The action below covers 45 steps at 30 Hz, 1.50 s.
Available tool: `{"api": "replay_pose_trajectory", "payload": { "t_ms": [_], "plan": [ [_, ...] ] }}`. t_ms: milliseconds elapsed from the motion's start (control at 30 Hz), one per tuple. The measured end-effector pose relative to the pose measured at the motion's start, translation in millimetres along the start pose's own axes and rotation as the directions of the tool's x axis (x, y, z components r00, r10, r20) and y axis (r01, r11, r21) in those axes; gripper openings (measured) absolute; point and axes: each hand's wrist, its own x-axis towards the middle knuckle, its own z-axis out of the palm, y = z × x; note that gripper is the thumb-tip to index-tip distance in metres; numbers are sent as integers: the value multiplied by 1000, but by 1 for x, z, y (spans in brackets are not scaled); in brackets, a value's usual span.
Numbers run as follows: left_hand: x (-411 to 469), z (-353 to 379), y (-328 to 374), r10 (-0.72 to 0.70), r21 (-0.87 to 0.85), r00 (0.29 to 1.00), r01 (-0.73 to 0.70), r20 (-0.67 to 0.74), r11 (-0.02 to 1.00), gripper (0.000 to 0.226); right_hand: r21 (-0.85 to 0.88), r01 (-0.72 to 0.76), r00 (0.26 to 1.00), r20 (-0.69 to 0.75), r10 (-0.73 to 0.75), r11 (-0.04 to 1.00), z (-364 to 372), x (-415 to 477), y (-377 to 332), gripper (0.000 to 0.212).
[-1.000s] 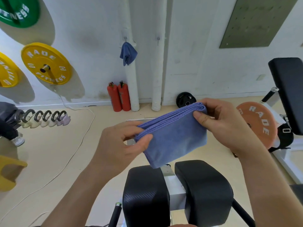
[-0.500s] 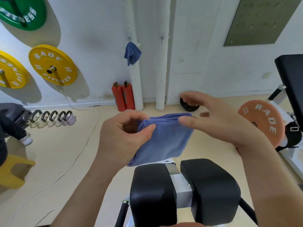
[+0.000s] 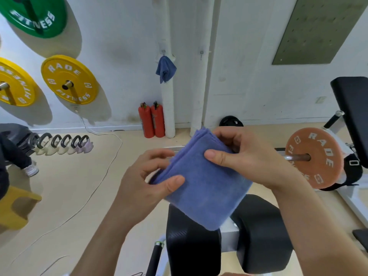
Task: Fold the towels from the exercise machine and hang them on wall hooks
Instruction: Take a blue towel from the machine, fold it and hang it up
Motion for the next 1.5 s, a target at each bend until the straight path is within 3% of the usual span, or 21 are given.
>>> {"api": "replay_pose_trajectory", "payload": {
  "t_ms": [67,167,300,433,533,600,633,700,767,867,1000,1067,1167,1234,1334,1500],
  "plan": [
    [-11,-7,-8,-91,52,990,86,108,995,39,41,-16,1000,-26,17,999,6,-4,-2,8],
    [-21,-17,-12,-116,-26,971,124,211,992,62,-100,-40,995,-96,31,994,21,-9,-4,13],
    [-29,-22,-5,-128,-219,991,133,36,967,55,-298,-61,960,-279,-26,953,49,-26,-8,16],
    [-40,-17,-4,-157,-237,986,139,-59,962,63,-269,-81,944,-330,-13,960,60,-42,-8,15],
    [-45,-15,-4,-241,-346,966,196,-92,917,67,-69,-127,944,-315,99,990,62,-47,-8,14],
    [-46,-10,0,-341,-494,937,265,-70,828,49,272,-174,919,-301,255,947,66,-48,-8,14],
    [-48,-7,3,-388,-587,922,324,19,742,48,460,-199,893,-278,354,865,66,-47,-6,15],
    [-58,1,10,-417,-699,870,470,264,538,74,685,-232,836,-223,501,691,64,-44,3,20],
    [-74,8,23,-404,-689,824,558,397,463,96,810,-251,791,-145,595,531,59,-42,16,25],
    [-85,20,40,-425,-645,829,553,362,528,101,878,-286,715,-71,696,384,55,-43,41,32],
    [-75,42,38,-585,-628,793,544,170,556,56,838,-336,646,-127,753,430,63,-47,76,30],
    [-69,46,34,-593,-552,792,562,144,617,51,808,-350,601,-194,775,474,66,-52,85,24],
    [-67,44,32,-522,-336,842,534,135,776,49,828,-362,541,-187,820,428,71,-59,93,25],
    [-63,43,31,-496,-213,865,499,69,840,37,846,-369,528,-150,836,385,70,-58,93,25],
    [-57,37,25,-502,-179,865,491,-17,852,28,862,-322,541,-172,823,392,68,-52,85,19],
    [-54,-4,2,-458,-211,889,444,-22,871,42,840,-233,582,-283,762,490,87,-27,57,19]
  ]
}}
